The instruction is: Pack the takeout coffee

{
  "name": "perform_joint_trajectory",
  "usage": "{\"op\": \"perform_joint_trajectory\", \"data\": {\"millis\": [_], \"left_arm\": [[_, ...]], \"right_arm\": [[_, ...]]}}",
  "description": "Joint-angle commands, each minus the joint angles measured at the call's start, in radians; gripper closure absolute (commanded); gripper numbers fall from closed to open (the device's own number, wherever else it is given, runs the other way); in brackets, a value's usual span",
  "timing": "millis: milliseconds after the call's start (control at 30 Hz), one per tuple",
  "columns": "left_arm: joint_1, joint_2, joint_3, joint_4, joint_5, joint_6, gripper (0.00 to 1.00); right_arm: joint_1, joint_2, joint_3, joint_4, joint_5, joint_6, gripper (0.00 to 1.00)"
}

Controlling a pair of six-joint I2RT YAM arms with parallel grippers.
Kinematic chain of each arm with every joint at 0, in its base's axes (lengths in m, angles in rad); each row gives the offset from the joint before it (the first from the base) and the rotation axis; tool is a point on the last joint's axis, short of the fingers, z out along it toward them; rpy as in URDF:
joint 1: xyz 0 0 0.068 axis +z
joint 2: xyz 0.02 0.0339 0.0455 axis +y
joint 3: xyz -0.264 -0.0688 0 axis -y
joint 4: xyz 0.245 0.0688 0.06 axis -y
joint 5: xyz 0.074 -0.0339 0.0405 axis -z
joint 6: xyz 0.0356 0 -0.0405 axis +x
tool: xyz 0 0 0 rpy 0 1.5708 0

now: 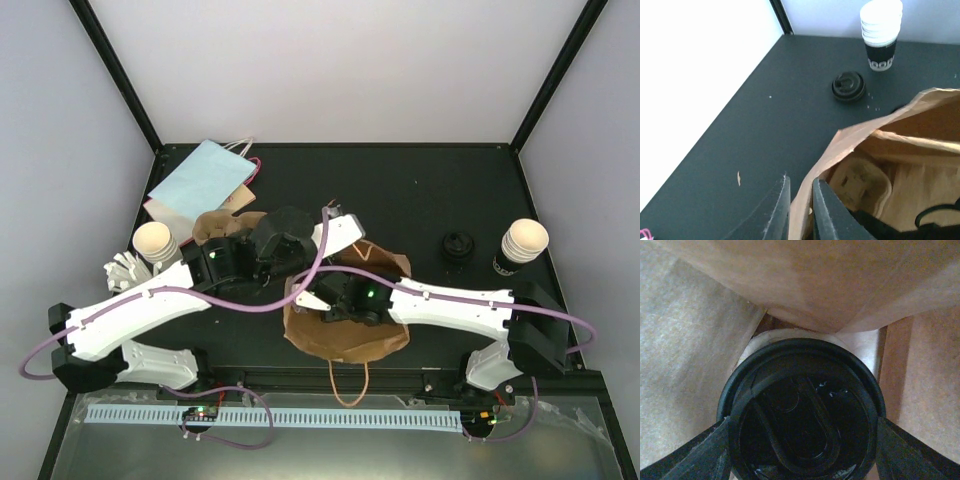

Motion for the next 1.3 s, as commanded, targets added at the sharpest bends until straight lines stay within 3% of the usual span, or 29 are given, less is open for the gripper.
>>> {"op": "perform_joint_trajectory", "data": {"millis": [0, 100, 167, 400, 500, 867, 1067, 1267], "left_arm": [[-0.030, 0.061, 0.112, -0.050, 0.084, -0.061, 0.77], [-0.021, 0.107, 0.186, -0.078, 0.088, -0.073, 0.50], [-0.014, 0.132, 0.242, -0.106, 0.099, -0.083, 0.38], [0.002, 0.155, 0.377, -0.156, 0.073, -0.121, 0.09], [0.024, 0.138, 0.407, -0.153, 0.039, -0.148, 0.05], [0.135, -0.040, 0.419, -0.188, -0.051, -0.267, 0.04], [0.200, -0.143, 0.356, -0.260, -0.114, -0.366, 0.03], [0.308, -0.241, 0.240, -0.296, -0.063, -0.425, 0.01]], "right_arm": [[-0.051, 0.004, 0.044, -0.088, -0.159, 0.044, 0.57], [-0.088, -0.001, 0.055, -0.092, -0.214, 0.048, 0.57], [-0.110, 0.000, 0.065, -0.095, -0.254, 0.048, 0.57], [-0.187, 0.042, 0.112, -0.113, -0.343, 0.047, 0.57], [-0.226, 0.071, 0.144, -0.128, -0.383, 0.046, 0.57], [-0.357, 0.195, 0.305, -0.261, -0.518, 0.020, 0.57], [-0.362, 0.229, 0.328, -0.325, -0.525, 0.027, 0.56], [-0.364, 0.263, 0.335, -0.361, -0.466, 0.041, 0.56]]}}
